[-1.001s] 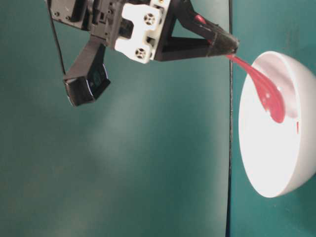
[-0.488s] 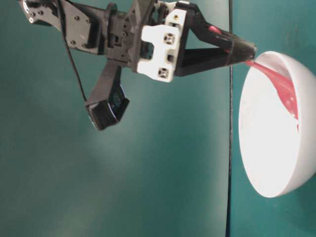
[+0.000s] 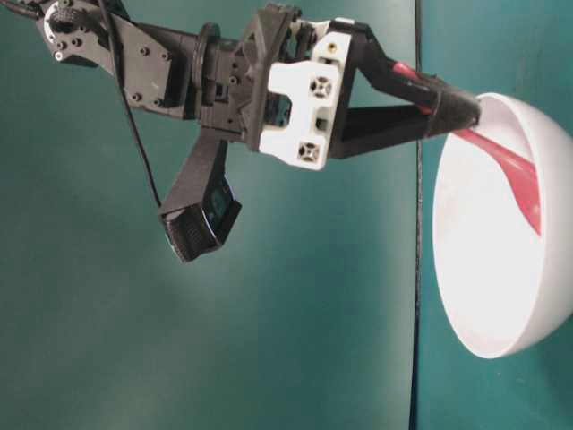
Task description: Grip the spoon and scoop the red block from the bowl with right arm.
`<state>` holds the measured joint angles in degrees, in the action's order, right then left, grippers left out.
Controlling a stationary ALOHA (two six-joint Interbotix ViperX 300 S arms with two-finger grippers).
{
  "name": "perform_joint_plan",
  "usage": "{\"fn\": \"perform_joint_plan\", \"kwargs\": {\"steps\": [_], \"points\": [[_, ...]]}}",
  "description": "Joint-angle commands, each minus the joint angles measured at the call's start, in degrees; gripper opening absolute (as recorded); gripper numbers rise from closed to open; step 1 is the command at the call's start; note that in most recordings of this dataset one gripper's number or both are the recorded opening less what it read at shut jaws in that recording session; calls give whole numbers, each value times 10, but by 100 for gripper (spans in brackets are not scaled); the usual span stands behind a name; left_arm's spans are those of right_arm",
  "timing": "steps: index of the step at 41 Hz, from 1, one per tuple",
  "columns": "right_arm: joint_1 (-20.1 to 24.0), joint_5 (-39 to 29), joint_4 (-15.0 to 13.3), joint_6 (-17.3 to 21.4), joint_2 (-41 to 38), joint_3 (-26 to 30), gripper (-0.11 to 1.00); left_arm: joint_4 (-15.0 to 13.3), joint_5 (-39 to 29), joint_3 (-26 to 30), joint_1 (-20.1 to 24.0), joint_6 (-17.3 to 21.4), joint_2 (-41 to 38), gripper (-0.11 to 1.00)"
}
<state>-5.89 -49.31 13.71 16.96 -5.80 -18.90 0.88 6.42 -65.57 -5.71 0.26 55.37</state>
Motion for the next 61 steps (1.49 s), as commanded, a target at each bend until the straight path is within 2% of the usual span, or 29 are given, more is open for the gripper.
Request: {"fn": "perform_joint_plan", "kwargs": {"steps": [1, 12, 31, 61], "points": [[2, 13, -1, 2, 6, 21, 20, 1, 5, 12, -2, 1, -3, 0], [2, 33, 6, 6, -4, 40, 19, 1, 5, 12, -2, 1, -2, 0], [6, 35, 43, 7, -2, 42, 19, 1, 6, 13, -2, 1, -2, 0], [5, 92, 44, 11, 33, 33, 19, 1, 6, 12, -2, 1, -3, 0]]}}
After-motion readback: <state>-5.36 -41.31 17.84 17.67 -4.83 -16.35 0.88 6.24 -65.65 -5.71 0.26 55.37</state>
